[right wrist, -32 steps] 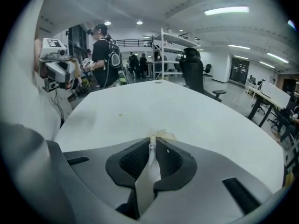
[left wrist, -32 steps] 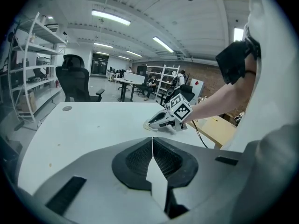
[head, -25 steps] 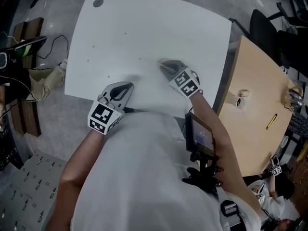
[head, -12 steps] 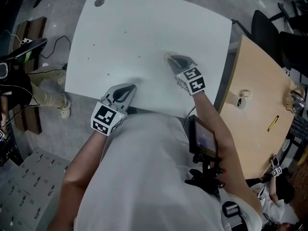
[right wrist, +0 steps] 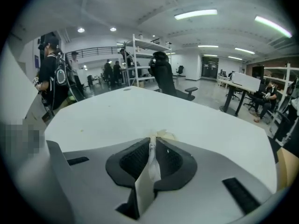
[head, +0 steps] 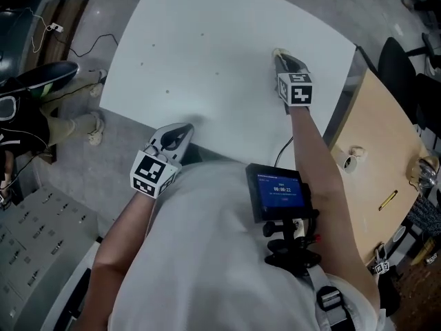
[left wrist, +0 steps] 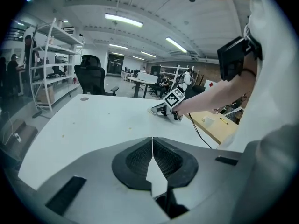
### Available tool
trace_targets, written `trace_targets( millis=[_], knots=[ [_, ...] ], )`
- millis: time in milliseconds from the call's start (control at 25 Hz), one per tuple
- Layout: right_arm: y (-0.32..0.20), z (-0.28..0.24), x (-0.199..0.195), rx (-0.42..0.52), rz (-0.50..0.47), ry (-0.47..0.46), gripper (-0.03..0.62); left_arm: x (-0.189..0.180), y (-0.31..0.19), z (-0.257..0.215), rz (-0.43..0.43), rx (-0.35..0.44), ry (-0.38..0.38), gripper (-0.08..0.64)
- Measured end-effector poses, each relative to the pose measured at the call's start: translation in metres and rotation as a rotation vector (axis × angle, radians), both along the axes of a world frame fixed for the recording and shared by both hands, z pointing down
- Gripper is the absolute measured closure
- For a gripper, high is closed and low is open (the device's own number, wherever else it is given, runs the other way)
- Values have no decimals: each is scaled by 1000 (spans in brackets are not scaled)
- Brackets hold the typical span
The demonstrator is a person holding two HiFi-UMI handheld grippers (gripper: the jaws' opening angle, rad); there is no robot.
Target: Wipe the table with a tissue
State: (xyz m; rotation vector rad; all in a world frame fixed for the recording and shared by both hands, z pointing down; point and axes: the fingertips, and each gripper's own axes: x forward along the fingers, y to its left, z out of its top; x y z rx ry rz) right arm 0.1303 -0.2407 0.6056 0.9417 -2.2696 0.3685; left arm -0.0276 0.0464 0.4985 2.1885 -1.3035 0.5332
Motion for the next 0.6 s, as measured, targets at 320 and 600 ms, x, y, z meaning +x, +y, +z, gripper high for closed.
trace_targets(
  millis=[320, 600],
  knots=[
    [95, 0, -62, -85, -382, -48, 545, 15, -7, -1, 30, 18, 18, 549],
    [197, 2, -79, -180, -710, 44, 545, 16, -15, -4, 63, 27, 12, 549]
  ],
)
